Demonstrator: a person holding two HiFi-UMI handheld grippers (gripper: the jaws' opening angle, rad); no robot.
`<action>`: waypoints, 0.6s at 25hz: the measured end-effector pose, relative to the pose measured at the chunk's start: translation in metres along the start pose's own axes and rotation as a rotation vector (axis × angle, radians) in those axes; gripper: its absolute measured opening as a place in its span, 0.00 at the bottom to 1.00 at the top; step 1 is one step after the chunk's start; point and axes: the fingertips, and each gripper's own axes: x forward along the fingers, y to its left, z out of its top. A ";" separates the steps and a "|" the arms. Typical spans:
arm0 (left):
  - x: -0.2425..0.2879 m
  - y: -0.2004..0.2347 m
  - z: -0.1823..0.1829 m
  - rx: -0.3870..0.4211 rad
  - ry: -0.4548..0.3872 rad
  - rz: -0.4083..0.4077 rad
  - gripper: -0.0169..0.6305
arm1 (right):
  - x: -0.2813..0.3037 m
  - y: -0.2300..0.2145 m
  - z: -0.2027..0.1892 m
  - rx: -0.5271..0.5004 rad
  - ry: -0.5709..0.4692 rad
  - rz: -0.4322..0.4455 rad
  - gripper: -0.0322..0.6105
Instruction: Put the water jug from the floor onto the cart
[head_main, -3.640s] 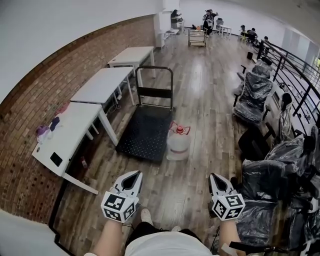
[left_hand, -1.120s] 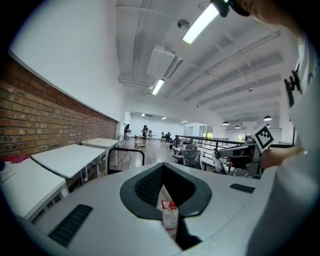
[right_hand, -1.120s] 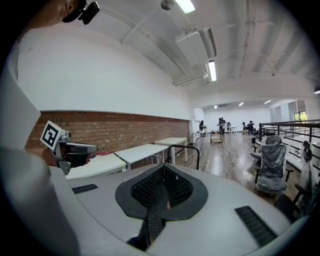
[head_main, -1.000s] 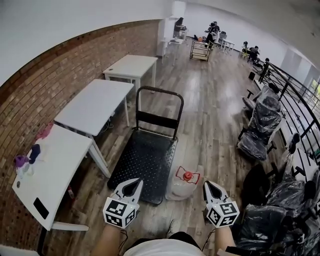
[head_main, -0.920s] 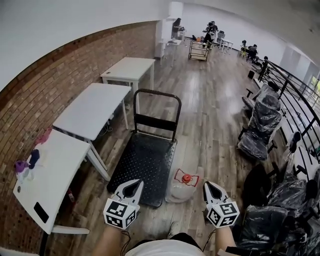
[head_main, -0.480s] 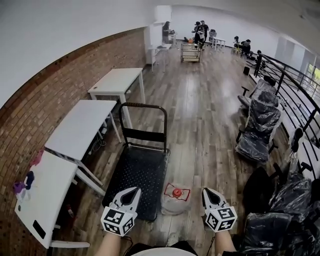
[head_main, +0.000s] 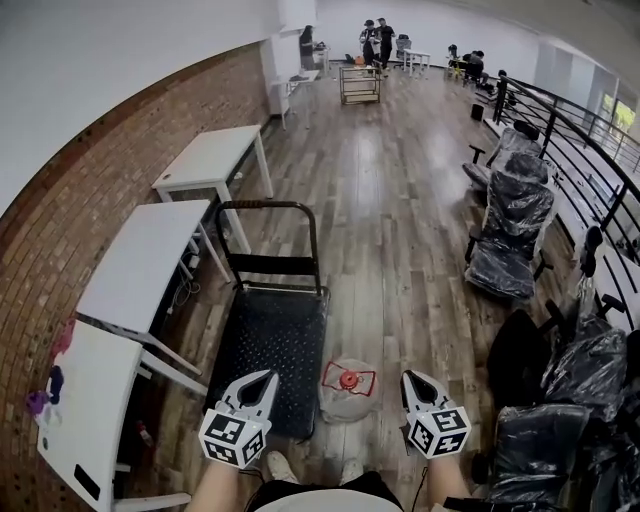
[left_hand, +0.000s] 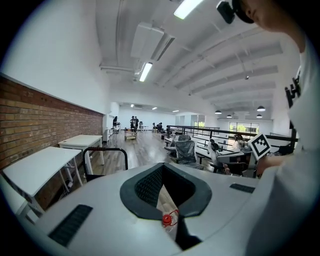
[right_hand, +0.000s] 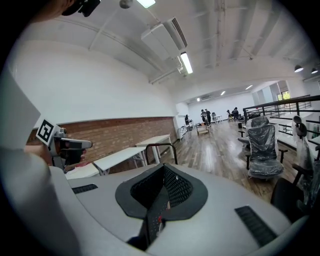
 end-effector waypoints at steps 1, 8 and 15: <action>0.004 0.001 0.000 -0.004 0.000 -0.011 0.03 | -0.001 -0.003 -0.001 0.003 0.003 -0.016 0.05; 0.009 0.025 -0.002 -0.025 -0.022 -0.076 0.03 | 0.003 0.011 -0.002 -0.013 0.042 -0.088 0.05; 0.002 0.092 -0.024 -0.022 -0.025 -0.025 0.03 | 0.054 0.048 -0.010 -0.062 0.048 -0.058 0.06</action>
